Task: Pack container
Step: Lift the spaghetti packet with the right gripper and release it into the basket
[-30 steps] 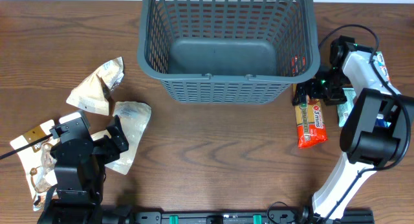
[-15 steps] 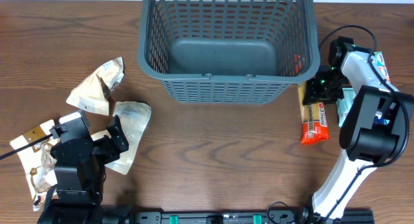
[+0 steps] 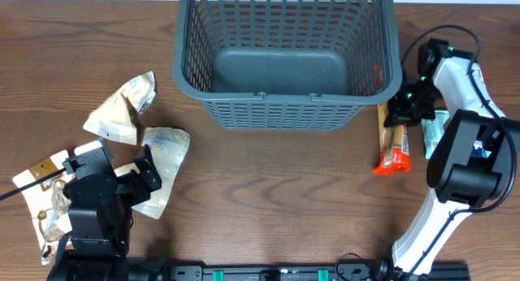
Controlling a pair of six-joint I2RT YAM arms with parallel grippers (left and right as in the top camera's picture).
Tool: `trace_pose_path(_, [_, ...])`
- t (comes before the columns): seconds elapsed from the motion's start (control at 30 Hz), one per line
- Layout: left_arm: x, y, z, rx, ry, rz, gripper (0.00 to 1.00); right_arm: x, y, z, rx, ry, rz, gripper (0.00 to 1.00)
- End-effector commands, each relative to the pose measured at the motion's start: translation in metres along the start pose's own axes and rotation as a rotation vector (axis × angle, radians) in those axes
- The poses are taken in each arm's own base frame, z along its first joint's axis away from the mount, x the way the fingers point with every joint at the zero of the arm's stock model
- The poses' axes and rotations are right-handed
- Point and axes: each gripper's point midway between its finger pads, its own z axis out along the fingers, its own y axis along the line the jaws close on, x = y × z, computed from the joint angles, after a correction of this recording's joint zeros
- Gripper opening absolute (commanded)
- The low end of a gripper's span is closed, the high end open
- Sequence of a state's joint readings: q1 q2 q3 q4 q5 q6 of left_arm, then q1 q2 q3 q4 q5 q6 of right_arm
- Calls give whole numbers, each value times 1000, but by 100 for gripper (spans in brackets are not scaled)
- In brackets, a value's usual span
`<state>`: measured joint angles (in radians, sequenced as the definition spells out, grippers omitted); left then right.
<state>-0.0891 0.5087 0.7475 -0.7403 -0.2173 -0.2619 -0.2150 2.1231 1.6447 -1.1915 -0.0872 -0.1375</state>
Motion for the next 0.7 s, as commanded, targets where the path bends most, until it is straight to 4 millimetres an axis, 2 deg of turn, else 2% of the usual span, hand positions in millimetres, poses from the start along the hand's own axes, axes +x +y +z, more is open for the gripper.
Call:
trace_pose_path(0.0, [-7, 1, -4, -6, -22, -2, 99, -29, -1, -83, 1, -239, 27, 1])
trace_pose_path(0.17, [-7, 1, -4, -6, -22, -2, 99, -32, -2, -178, 42, -473, 49, 1])
trace_pose_path(0.37, [-6, 1, -4, -8, -15, 0, 99, -6, 13, -285, 71, -741, 29, 1])
trace_pose_path(0.47, [-5, 1, -4, -9, -12, 1, 99, 17, 28, -334, 82, -877, -4, 1])
trace_pose_path(0.53, [-5, 2, -4, -9, -12, 1, 99, 31, 39, -358, 85, -949, -42, 1])
trace_pose_path(0.57, [-5, 1, -4, -8, -12, 2, 99, 40, 52, -373, 85, -1000, -107, 1])
trace_pose_path(0.67, [-5, 2, -4, -9, -12, 1, 99, 59, 89, -395, 58, -1082, -324, 1])
